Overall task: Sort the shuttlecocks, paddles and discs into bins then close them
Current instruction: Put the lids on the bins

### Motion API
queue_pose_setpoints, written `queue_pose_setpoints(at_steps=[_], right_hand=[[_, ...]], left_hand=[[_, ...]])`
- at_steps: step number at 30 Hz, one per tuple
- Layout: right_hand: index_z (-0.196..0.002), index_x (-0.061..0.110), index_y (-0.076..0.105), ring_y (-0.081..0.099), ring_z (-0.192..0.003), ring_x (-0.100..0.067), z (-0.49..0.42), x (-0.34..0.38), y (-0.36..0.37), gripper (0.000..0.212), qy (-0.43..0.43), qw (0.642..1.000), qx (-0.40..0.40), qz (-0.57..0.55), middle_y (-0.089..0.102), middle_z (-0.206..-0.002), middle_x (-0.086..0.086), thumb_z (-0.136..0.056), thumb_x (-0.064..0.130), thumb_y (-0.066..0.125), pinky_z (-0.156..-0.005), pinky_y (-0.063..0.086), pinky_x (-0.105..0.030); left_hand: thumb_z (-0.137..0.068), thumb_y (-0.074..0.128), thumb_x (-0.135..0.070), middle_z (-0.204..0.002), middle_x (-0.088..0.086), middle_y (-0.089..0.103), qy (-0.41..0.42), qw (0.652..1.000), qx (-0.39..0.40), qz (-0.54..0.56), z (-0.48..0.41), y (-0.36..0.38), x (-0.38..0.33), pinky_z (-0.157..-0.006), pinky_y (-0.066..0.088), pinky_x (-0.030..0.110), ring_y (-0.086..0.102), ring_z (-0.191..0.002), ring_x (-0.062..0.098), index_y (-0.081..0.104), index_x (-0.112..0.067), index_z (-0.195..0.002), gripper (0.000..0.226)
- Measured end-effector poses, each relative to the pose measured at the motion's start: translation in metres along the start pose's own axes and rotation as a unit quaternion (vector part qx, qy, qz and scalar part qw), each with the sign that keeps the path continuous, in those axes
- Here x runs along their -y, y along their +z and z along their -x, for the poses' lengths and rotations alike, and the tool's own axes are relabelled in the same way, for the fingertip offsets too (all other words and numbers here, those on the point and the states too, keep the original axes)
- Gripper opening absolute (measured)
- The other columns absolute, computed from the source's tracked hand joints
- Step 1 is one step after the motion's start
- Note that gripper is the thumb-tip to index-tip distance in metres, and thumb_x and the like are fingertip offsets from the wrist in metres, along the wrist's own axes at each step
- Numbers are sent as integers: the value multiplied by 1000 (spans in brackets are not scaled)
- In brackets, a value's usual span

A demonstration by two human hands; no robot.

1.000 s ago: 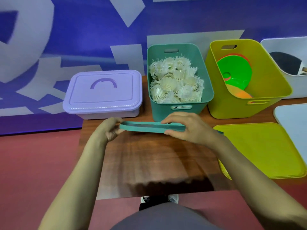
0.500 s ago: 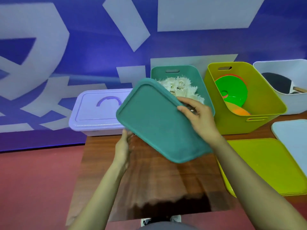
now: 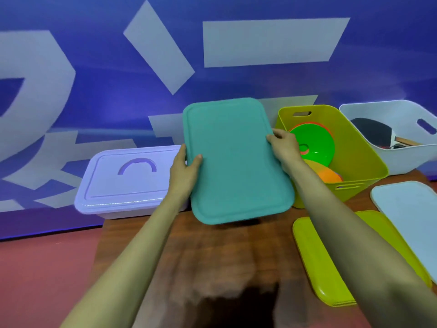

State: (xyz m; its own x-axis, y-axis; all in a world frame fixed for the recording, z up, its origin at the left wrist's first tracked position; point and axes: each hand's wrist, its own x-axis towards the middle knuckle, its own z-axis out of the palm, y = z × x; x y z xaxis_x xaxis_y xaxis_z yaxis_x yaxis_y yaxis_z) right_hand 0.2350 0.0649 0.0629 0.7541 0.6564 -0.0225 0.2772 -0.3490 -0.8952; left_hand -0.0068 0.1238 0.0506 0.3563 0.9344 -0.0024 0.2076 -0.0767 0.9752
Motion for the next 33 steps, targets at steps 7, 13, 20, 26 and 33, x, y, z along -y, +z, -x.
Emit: queue_pose_setpoints(at_steps=[7,13,20,26,33], right_hand=[[-105,5,69,62,-97,-32,-64,-14,5,29,29,996,4,83,67,-108,-17,-82,13,55,-86,51,-41],[-113,-6,62,58,-107,-36,-91,-39,15,42,60,981,43,182,60,-118,-25,-86,26,58,-89,45,-37],[-119,-9,56,55,-112,-35,-90,-43,22,51,38,972,87,215,55,-124,-25,-87,30,61,-91,42,-34],[-115,-6,58,58,-107,-34,-86,-49,20,45,32,978,90,184,57,-121,-22,-84,26,65,-83,46,-34],[-120,1,56,56,-112,-30,-77,-46,19,47,24,983,90,158,55,-126,-17,-83,28,64,-85,43,-29]], left_hand=[[-85,59,-16,-117,-5,64,-53,999,-8,6,-43,46,-9,-93,50,42,63,-103,18,53,-29,-117,35],[-79,62,-17,-127,-3,53,-63,996,-17,-56,-64,67,-6,-99,45,40,55,-111,20,48,-20,-131,54],[-90,52,3,-113,-9,61,-100,994,-32,42,-73,50,1,-72,48,13,59,-88,-5,52,-19,-129,45],[-94,48,-1,-127,-1,58,-129,987,-44,81,-74,48,4,-93,47,31,58,-112,18,45,-14,-138,46],[-95,47,-1,-127,-1,59,-156,981,-25,115,-77,43,10,-87,50,29,60,-109,19,46,-14,-137,45]])
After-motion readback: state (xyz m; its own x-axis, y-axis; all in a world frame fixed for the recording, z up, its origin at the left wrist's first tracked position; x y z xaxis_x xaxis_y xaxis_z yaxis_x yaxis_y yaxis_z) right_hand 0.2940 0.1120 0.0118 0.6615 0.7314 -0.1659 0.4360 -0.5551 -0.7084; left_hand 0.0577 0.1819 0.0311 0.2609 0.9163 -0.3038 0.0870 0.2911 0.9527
